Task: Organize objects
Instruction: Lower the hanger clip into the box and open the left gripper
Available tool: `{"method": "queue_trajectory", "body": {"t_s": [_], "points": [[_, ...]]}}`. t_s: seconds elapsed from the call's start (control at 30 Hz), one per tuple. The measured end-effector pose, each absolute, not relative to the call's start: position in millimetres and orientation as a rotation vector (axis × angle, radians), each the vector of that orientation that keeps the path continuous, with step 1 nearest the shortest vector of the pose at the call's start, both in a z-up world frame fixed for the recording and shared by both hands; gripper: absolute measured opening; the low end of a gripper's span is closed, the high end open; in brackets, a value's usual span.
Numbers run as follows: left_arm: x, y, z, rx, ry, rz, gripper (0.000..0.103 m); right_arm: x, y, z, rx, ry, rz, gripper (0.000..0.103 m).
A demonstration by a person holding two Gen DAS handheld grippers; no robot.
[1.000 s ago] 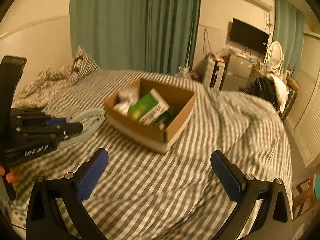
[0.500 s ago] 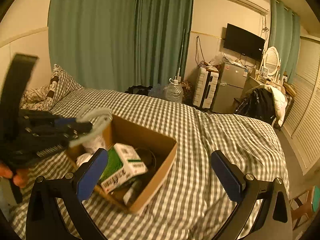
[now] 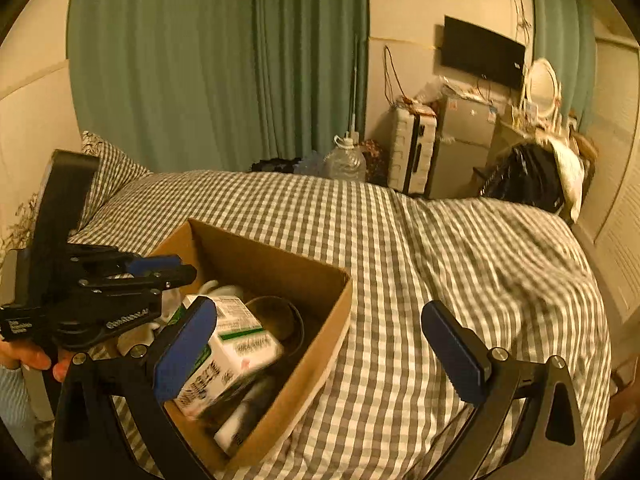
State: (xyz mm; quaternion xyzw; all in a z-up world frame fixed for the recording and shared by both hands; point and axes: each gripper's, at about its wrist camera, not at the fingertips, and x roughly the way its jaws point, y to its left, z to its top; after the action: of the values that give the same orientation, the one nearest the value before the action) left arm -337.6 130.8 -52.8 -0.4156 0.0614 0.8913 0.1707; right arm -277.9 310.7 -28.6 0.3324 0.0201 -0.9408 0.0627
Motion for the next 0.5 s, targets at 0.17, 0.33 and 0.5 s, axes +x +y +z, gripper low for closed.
{"method": "queue_trajectory", "body": {"t_s": [0.17, 0.33, 0.5], "points": [[-304.8, 118.8, -13.0, -1.079, 0.124, 2.617, 0.074, -244.6, 314.3, -2.0, 0.945, 0.041, -2.898, 0.103], [-255.7, 107.9, 35.6, -0.946, 0.127, 2.693, 0.093, -202.1, 309.0, 44.0, 0.847, 0.035, -2.942, 0.103], [-195.2, 97.1, 80.1, -0.739, 0.127, 2.789, 0.103, -148.6, 304.5, 91.3, 0.702, 0.083, -3.019, 0.103]]}}
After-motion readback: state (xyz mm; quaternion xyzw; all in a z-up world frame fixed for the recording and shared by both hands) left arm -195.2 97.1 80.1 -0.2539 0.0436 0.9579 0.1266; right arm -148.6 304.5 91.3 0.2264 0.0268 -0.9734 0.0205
